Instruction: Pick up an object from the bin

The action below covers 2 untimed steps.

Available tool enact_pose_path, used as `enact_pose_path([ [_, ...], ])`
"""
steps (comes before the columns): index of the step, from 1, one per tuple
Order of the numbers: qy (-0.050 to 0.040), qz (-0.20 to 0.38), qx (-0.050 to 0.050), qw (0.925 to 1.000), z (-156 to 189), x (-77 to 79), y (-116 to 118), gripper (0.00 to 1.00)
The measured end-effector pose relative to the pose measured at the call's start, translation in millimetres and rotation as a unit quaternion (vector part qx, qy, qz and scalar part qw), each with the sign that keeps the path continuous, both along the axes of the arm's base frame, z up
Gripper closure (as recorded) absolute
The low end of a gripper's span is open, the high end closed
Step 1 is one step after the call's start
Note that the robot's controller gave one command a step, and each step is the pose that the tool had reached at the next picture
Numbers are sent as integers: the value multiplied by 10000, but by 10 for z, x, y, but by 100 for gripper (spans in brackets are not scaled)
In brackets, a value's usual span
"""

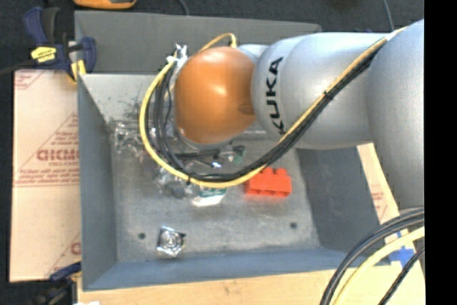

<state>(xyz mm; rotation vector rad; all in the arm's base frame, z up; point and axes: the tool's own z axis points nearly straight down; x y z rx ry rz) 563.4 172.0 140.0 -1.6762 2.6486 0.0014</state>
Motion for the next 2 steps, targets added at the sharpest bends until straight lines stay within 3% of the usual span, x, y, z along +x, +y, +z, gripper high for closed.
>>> enact_pose_path([
  [1,7,-12,-3,10000,-1,-3,-2,0],
  [2,46,955,-27,9954,-540,-809,-467,0],
])
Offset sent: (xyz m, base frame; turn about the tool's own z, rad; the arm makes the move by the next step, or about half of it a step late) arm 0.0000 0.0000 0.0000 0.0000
